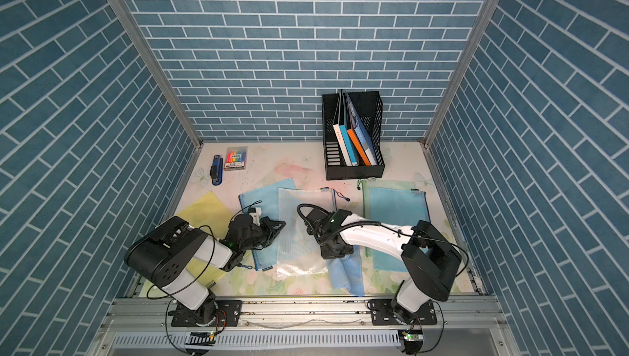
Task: Wipe the document bag
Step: Wipe the dirt from the document bag.
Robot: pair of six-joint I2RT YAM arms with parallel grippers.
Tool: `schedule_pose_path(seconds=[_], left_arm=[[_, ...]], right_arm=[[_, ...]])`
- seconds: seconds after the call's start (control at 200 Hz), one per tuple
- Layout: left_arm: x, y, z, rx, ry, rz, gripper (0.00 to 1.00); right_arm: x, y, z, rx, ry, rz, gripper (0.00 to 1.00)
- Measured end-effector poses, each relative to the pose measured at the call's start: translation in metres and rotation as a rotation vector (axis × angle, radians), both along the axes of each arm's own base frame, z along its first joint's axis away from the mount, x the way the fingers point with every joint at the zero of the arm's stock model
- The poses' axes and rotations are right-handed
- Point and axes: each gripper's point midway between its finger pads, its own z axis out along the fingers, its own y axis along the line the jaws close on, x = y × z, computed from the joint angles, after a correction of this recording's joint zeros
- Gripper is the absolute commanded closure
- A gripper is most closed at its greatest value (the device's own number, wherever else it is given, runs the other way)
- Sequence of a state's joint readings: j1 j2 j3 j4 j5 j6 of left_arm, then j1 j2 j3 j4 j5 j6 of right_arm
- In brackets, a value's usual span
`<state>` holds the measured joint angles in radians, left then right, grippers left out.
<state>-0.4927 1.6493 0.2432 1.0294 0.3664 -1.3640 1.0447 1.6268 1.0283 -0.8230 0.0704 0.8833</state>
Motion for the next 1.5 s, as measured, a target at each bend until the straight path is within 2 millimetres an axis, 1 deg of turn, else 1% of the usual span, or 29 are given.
schedule_pose_path(seconds=[0.035,0.07,0.18,0.245,0.3,0.355,0.47,0.565,0.6,0.64,0.735,0.79,0.865,0.97,1.04,1.135,1.2,1.24,1.29,1.345,1.42,1.47,1.5], left_arm=[[0.0,0.0,0.0,0.002,0.0,0.002,1.0],[0.001,0.0,0.0,0.003,-0.001,0.004,1.0],[0.002,-0.001,0.001,0.001,-0.002,0.004,1.0],[0.002,-0.001,0.002,-0.003,-0.002,0.005,1.0],[0.002,-0.001,0.002,-0.005,0.0,0.007,1.0],[0.002,-0.001,0.002,-0.005,0.001,0.007,1.0],[0.003,-0.002,0.002,-0.005,-0.001,0.006,1.0],[0.004,-0.002,0.002,-0.003,-0.001,0.004,1.0],[0.004,-0.002,0.002,0.0,0.0,0.001,1.0],[0.003,-0.003,0.002,0.003,0.0,-0.005,1.0],[0.004,-0.005,0.003,0.005,-0.006,-0.018,1.0],[0.004,-0.006,0.004,0.005,-0.011,-0.025,1.0],[0.004,-0.007,0.004,0.009,-0.015,-0.033,1.0],[0.005,-0.008,0.005,0.009,-0.019,-0.038,1.0],[0.005,-0.008,0.005,0.009,-0.02,-0.039,1.0],[0.005,-0.008,0.005,0.009,-0.02,-0.04,1.0],[0.005,-0.008,0.005,0.008,-0.019,-0.04,1.0],[0.005,-0.009,0.006,0.008,-0.02,-0.039,1.0],[0.005,-0.008,0.006,0.007,-0.018,-0.037,1.0],[0.006,-0.009,0.006,0.004,-0.018,-0.035,1.0],[0.007,-0.01,0.007,-0.002,-0.017,-0.033,1.0],[0.008,-0.011,0.008,-0.008,-0.018,-0.029,1.0],[0.009,-0.011,0.009,-0.011,-0.018,-0.028,1.0]], right_arm=[[-0.002,0.013,-0.002,0.005,0.005,0.025,1.0],[-0.004,0.032,-0.004,0.025,0.009,0.055,1.0],[-0.013,0.102,-0.008,0.166,0.007,0.178,1.0],[-0.023,0.129,-0.009,0.249,0.014,0.227,1.0],[-0.028,0.141,-0.008,0.293,0.022,0.25,1.0],[-0.029,0.148,-0.006,0.325,0.025,0.255,1.0],[-0.028,0.151,-0.006,0.339,0.029,0.255,1.0],[-0.026,0.146,-0.008,0.33,0.032,0.239,1.0],[-0.026,0.14,-0.01,0.325,0.036,0.229,1.0],[-0.028,0.129,-0.013,0.315,0.042,0.213,1.0],[-0.028,0.086,-0.015,0.257,0.045,0.146,1.0],[-0.024,0.057,-0.011,0.218,0.033,0.094,1.0],[-0.018,0.022,-0.005,0.176,0.01,0.027,1.0],[-0.011,-0.018,0.001,0.117,-0.021,-0.056,1.0],[-0.01,-0.032,0.004,0.086,-0.033,-0.081,1.0],[-0.009,-0.03,0.002,0.059,-0.025,-0.084,1.0],[-0.006,-0.014,0.0,0.039,-0.015,-0.062,1.0],[-0.003,0.003,-0.001,0.038,-0.013,-0.039,1.0],[0.001,0.031,-0.001,0.045,-0.013,0.0,1.0],[0.004,0.068,-0.001,0.074,-0.02,0.056,1.0],[0.001,0.111,-0.001,0.134,-0.026,0.124,1.0],[-0.004,0.131,0.0,0.183,-0.021,0.154,1.0],[-0.009,0.139,0.0,0.21,-0.016,0.171,1.0]])
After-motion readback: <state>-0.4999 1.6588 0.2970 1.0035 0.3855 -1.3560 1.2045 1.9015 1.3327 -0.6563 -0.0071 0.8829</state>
